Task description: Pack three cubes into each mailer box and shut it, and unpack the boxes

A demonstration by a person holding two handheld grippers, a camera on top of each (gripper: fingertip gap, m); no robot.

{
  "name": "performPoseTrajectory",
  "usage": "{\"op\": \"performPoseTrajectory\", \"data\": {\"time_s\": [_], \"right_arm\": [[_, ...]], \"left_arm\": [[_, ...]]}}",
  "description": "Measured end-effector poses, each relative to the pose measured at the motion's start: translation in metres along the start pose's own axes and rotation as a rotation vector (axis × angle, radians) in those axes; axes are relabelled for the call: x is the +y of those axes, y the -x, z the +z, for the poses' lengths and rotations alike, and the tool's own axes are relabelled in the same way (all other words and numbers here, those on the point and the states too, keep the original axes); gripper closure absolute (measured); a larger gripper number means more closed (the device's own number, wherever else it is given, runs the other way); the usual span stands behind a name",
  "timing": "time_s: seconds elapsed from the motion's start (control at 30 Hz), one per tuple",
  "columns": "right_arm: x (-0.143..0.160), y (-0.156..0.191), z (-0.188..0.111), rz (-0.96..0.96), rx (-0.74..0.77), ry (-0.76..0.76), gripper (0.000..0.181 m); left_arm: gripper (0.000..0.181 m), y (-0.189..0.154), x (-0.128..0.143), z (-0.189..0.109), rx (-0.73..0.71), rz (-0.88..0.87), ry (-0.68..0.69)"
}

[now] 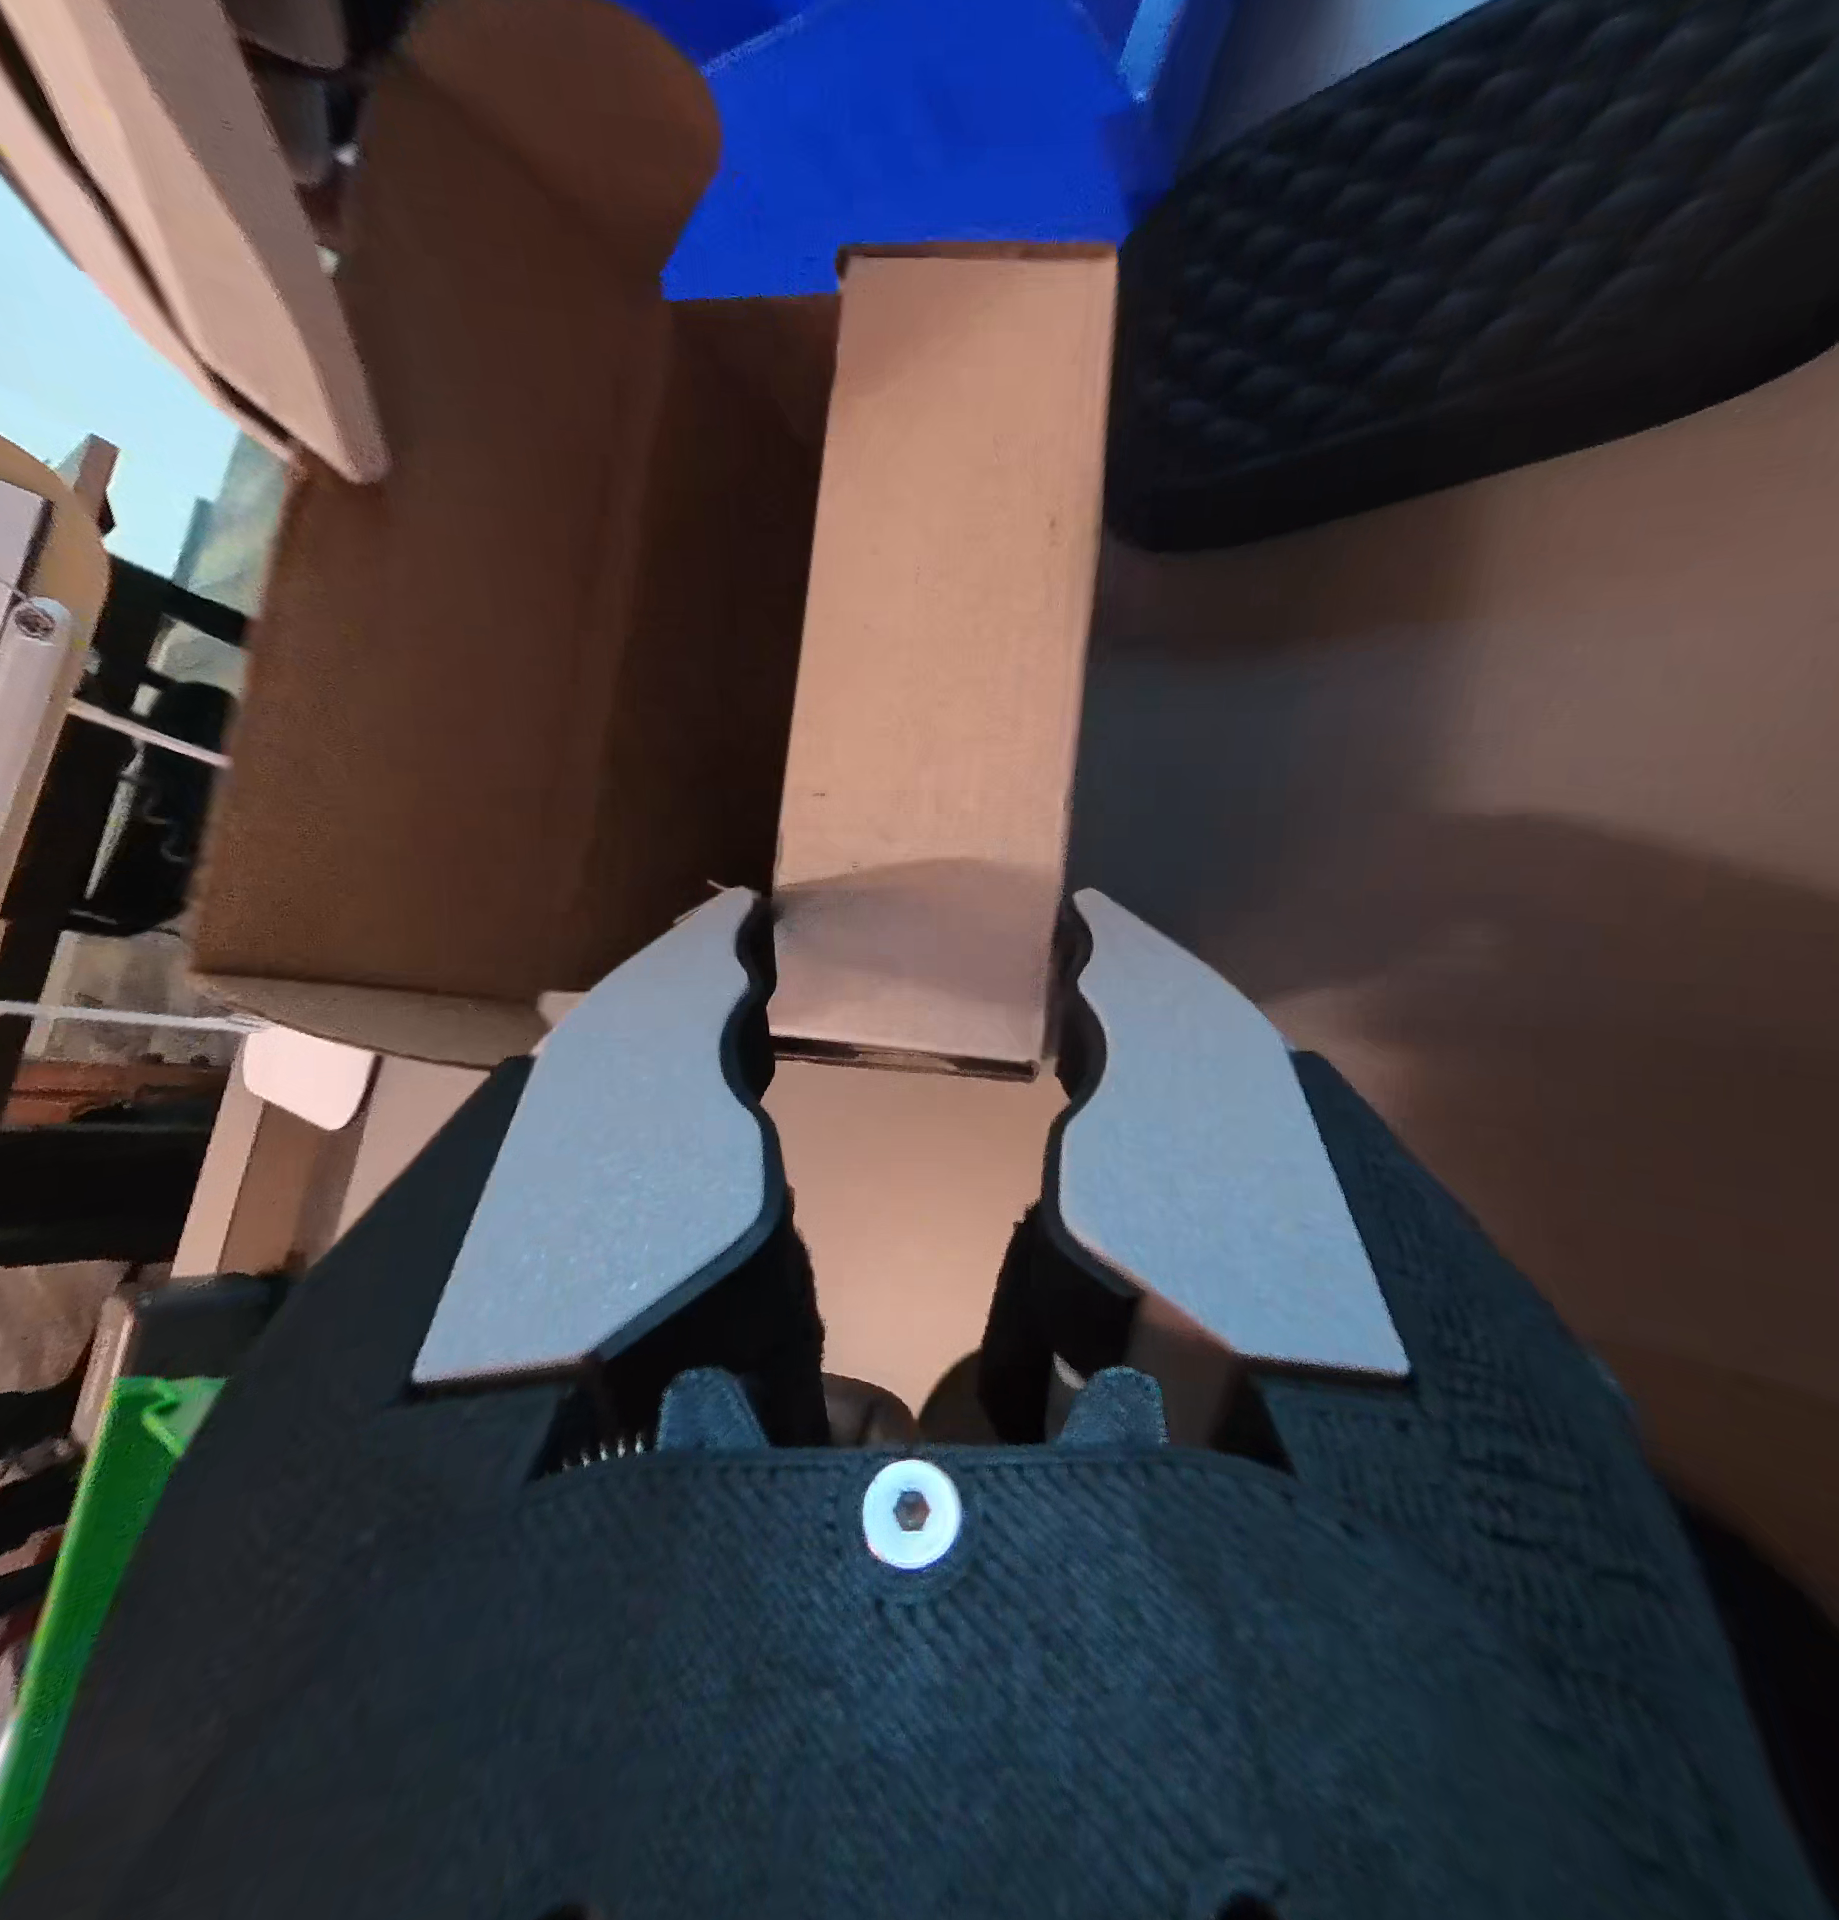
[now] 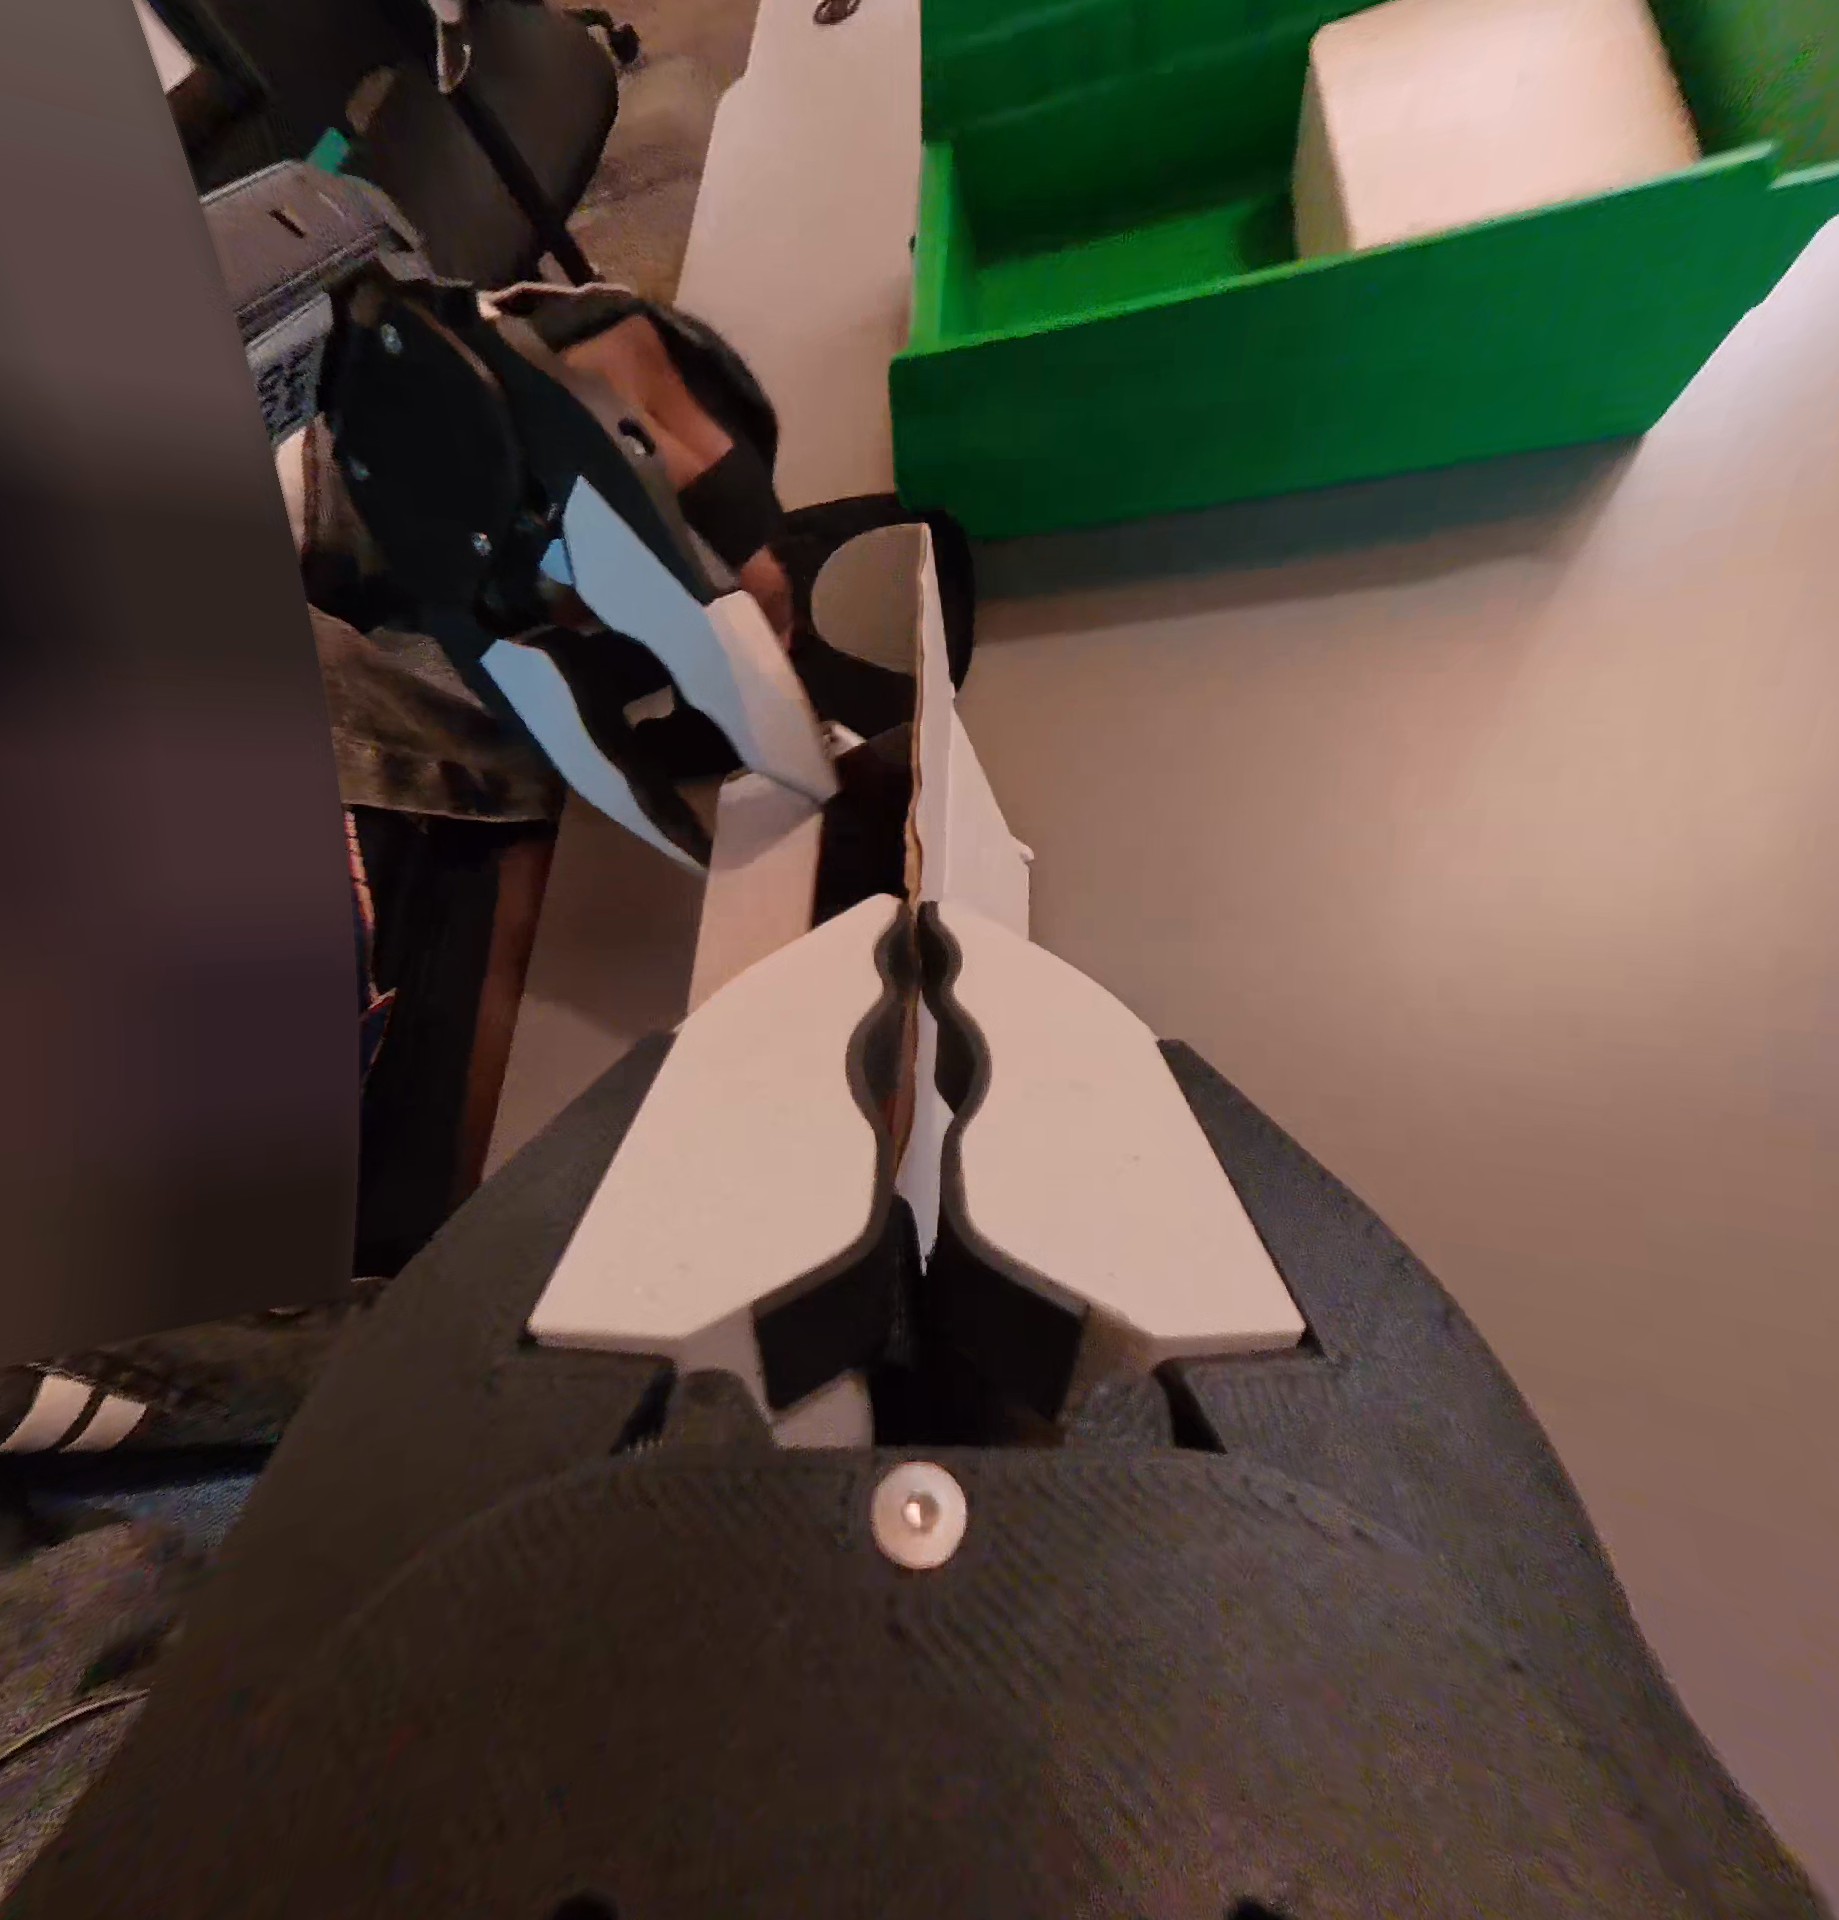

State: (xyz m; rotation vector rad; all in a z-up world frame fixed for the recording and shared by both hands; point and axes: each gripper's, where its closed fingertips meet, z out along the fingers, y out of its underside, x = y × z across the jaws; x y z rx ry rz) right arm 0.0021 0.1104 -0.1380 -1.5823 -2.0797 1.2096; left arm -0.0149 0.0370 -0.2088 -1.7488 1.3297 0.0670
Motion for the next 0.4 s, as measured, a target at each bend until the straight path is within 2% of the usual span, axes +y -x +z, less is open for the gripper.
{"op": "performPoseTrajectory", "data": {"time_s": [0.13, 0.2, 0.4], "right_arm": [[-0.013, 0.008, -0.005, -0.016, -0.004, -0.019, 0.18], [-0.016, 0.014, -0.006, -0.039, -0.01, -0.021, 0.179], [-0.021, 0.011, -0.011, -0.056, 0.062, -0.02, 0.18]], "left_arm": [[0.139, -0.019, -0.002, -0.01, 0.104, -0.025, -0.01], [0.145, -0.019, 0.002, -0.009, 0.099, -0.017, -0.003], [0.148, -0.052, 0.033, 0.009, 0.255, 0.018, 0.117]]}}
